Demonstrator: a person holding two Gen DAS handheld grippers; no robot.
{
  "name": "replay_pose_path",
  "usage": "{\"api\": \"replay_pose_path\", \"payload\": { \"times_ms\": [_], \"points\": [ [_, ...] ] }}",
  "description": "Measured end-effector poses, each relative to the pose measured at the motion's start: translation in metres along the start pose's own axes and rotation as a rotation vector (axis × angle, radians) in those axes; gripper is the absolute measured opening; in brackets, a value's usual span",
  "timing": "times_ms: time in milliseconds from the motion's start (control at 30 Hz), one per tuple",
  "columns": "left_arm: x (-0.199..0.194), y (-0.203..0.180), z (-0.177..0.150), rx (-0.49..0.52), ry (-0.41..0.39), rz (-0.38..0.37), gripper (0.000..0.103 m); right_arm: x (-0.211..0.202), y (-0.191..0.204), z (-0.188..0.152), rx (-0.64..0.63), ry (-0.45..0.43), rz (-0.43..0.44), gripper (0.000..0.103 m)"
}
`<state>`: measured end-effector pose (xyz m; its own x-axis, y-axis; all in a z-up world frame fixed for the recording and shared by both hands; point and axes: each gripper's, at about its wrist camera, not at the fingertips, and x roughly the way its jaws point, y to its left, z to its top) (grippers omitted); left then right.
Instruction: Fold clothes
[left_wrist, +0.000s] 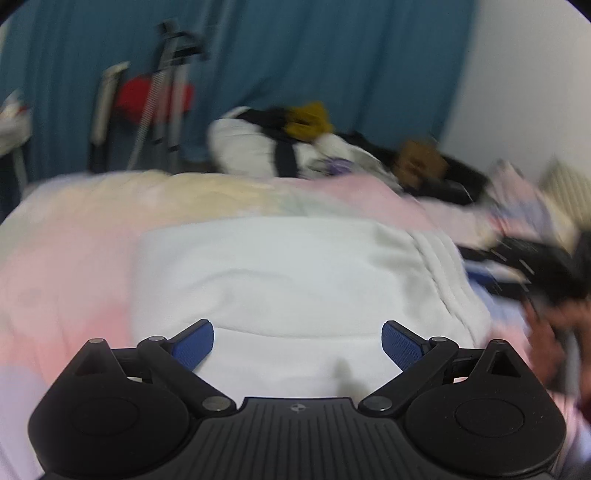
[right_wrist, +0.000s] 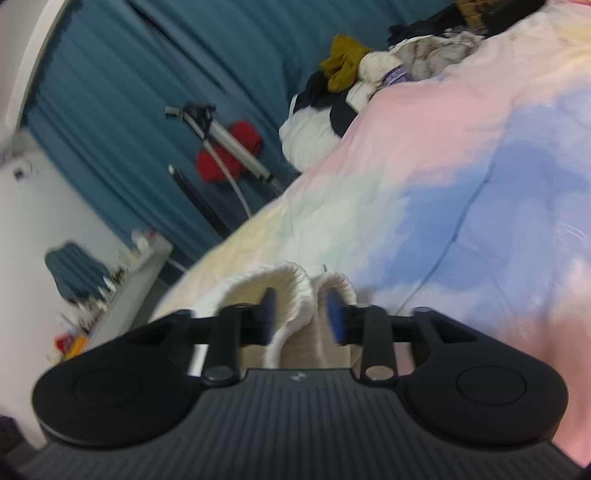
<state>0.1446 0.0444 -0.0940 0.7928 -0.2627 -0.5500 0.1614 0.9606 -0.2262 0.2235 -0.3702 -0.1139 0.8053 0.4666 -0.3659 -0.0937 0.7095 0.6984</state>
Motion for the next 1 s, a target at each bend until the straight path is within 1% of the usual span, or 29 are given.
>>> {"api": "replay_pose_path", "payload": {
  "times_ms": [33,67,100,133,167,267,300,367,433,567,633,700,767,900,933,967,1000],
  "points": [
    [-0.002,0.008,0.002,-0.035,-0.003,0.013,0.1,-0.006,0.002,-0.005,0.009,0.0,-0.006,0.075],
    [-0.003,0.015,0.004,-0.067,-0.005,0.027,0.101,-0.013,0.005,-0.011,0.017,0.002,-0.012,0.086],
    [-0.005,0.021,0.005,-0.098,-0.007,0.04,0.103,-0.019,0.007,-0.016,0.025,0.004,-0.018,0.09],
    [-0.005,0.028,0.006,-0.124,-0.004,0.057,0.103,-0.019,0.01,-0.021,0.022,0.035,-0.011,0.09],
    [-0.005,0.034,0.007,-0.142,0.003,0.075,0.103,-0.019,0.013,-0.025,0.018,0.07,-0.002,0.089],
    [-0.005,0.051,0.006,-0.198,0.028,0.114,0.103,-0.015,0.02,-0.042,-0.022,0.138,-0.054,0.089],
    [-0.003,0.056,0.005,-0.223,0.047,0.112,0.103,-0.01,0.02,-0.048,-0.043,0.156,-0.079,0.089],
    [0.003,0.067,0.003,-0.279,0.093,0.096,0.103,0.004,0.015,-0.057,-0.057,0.213,-0.092,0.089],
    [0.01,0.074,-0.001,-0.309,0.132,0.094,0.103,0.019,0.006,-0.062,-0.037,0.244,-0.08,0.089],
    [0.021,0.089,-0.009,-0.373,0.192,0.089,0.103,0.04,-0.003,-0.064,0.012,0.237,0.004,0.091],
    [0.022,0.097,-0.013,-0.418,0.196,0.072,0.103,0.04,-0.005,-0.057,0.071,0.218,0.066,0.091],
    [0.021,0.106,-0.016,-0.461,0.193,0.059,0.103,0.032,-0.003,-0.05,0.113,0.182,0.159,0.091],
    [0.021,0.112,-0.019,-0.483,0.19,0.051,0.102,0.029,-0.001,-0.046,0.131,0.157,0.222,0.091],
    [0.022,0.114,-0.024,-0.471,0.197,0.048,0.101,0.039,0.001,-0.051,0.083,0.189,0.133,0.09],
    [0.022,0.113,-0.025,-0.466,0.197,0.05,0.099,0.042,0.002,-0.052,0.07,0.197,0.109,0.087],
    [0.021,0.113,-0.025,-0.458,0.192,0.053,0.097,0.045,0.003,-0.054,0.057,0.206,0.085,0.077],
    [0.02,0.11,-0.026,-0.441,0.189,0.059,0.088,0.048,0.003,-0.055,0.044,0.214,0.062,0.073]
  ]
}}
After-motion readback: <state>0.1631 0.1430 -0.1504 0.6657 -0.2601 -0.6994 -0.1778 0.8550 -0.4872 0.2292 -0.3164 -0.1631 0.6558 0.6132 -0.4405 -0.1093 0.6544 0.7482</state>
